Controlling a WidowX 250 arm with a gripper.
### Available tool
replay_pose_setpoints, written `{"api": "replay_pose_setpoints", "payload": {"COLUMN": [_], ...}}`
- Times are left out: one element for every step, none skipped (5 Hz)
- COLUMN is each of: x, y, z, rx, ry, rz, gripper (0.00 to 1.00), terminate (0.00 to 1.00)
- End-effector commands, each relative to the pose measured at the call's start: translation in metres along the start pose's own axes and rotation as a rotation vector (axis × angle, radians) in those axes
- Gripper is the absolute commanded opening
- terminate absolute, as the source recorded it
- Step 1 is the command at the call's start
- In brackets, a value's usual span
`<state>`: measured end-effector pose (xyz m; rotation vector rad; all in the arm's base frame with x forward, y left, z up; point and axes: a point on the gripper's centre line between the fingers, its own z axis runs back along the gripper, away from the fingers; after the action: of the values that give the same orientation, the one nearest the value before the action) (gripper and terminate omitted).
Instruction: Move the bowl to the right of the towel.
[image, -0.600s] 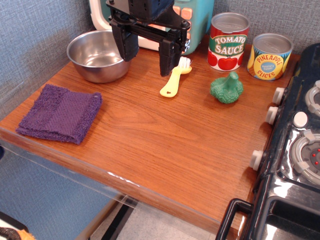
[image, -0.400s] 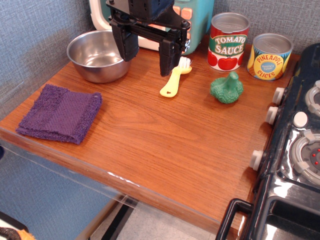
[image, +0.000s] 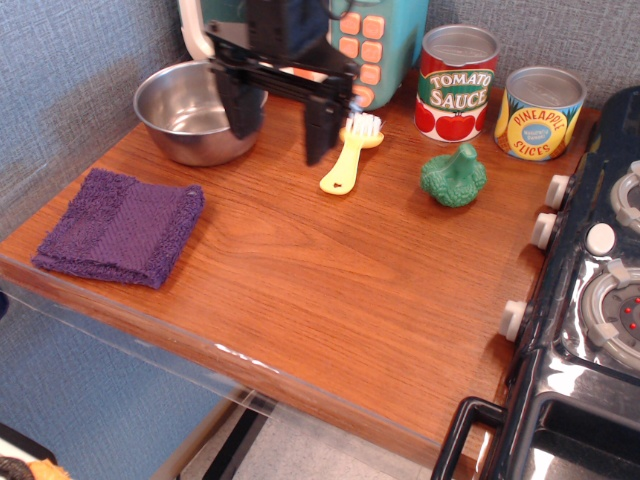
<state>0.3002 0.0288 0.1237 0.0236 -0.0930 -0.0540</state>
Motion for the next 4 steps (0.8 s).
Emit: {"api": "replay_pose_setpoints", "payload": {"x": [0.046,0.07,0.085,0.098], "y": [0.068,0.101,0.113,0.107], "z": [0.012,0.001,-0.022,-0.05], "rx": [0.051,0.091,0.074,0.034], "ry": [-0.104,-0.108,-0.085,-0.031], "rz": [0.133,0.221,0.276,0.273], "gripper": [1.0,1.0,1.0,1.0], "terminate": [0.0,0.0,0.0,0.0]}}
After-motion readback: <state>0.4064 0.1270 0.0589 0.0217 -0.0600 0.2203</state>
